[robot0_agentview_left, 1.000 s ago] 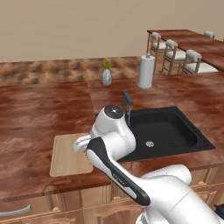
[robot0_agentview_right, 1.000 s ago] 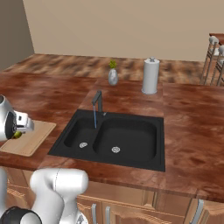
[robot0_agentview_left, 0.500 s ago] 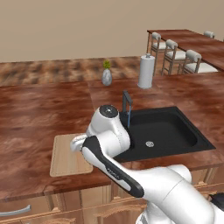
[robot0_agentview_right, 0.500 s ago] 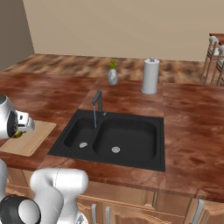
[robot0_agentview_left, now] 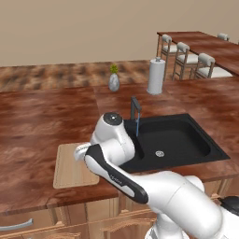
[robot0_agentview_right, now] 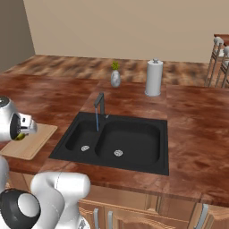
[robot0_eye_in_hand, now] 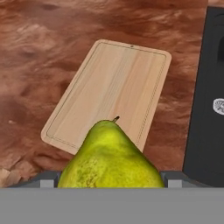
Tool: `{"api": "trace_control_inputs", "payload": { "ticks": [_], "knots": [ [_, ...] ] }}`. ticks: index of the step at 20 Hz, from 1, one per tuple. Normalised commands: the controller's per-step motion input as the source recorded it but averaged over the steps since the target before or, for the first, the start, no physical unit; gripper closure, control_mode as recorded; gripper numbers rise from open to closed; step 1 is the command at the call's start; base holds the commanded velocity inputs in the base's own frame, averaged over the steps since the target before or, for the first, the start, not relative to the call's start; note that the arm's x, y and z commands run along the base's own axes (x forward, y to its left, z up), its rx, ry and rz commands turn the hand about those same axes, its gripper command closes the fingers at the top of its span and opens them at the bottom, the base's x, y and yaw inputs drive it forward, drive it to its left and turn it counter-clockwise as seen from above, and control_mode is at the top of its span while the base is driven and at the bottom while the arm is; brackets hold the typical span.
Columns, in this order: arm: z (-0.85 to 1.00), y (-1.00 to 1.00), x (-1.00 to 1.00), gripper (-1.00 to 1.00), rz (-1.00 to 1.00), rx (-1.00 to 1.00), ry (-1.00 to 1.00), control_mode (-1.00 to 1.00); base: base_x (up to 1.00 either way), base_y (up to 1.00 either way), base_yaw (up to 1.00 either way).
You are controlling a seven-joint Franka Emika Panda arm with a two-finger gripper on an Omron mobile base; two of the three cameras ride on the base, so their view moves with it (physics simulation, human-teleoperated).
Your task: Pick the pear from the sink and place it on the cutting board to airdry. Then turn off the sink faucet.
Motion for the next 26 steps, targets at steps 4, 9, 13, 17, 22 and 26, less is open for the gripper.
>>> {"api": "trace_control_inputs", "payload": {
  "ticks": [4,9,13,17,22,26],
  "knots": [
    [-0.17,0.05,0.17,1.00,0.00,0.00,0.00,-1.00,0.00,0.00,0.00],
    [-0.20,0.09,0.14,1.00,0.00,0.00,0.00,-1.00,0.00,0.00,0.00],
    [-0.18,0.09,0.10,1.00,0.00,0.00,0.00,-1.00,0.00,0.00,0.00],
    [-0.17,0.07,0.07,1.00,0.00,0.00,0.00,-1.00,0.00,0.00,0.00],
    [-0.19,0.06,0.06,1.00,0.00,0.00,0.00,-1.00,0.00,0.00,0.00],
    [-0.15,0.05,0.06,1.00,0.00,0.00,0.00,-1.00,0.00,0.00,0.00]
  ]
}}
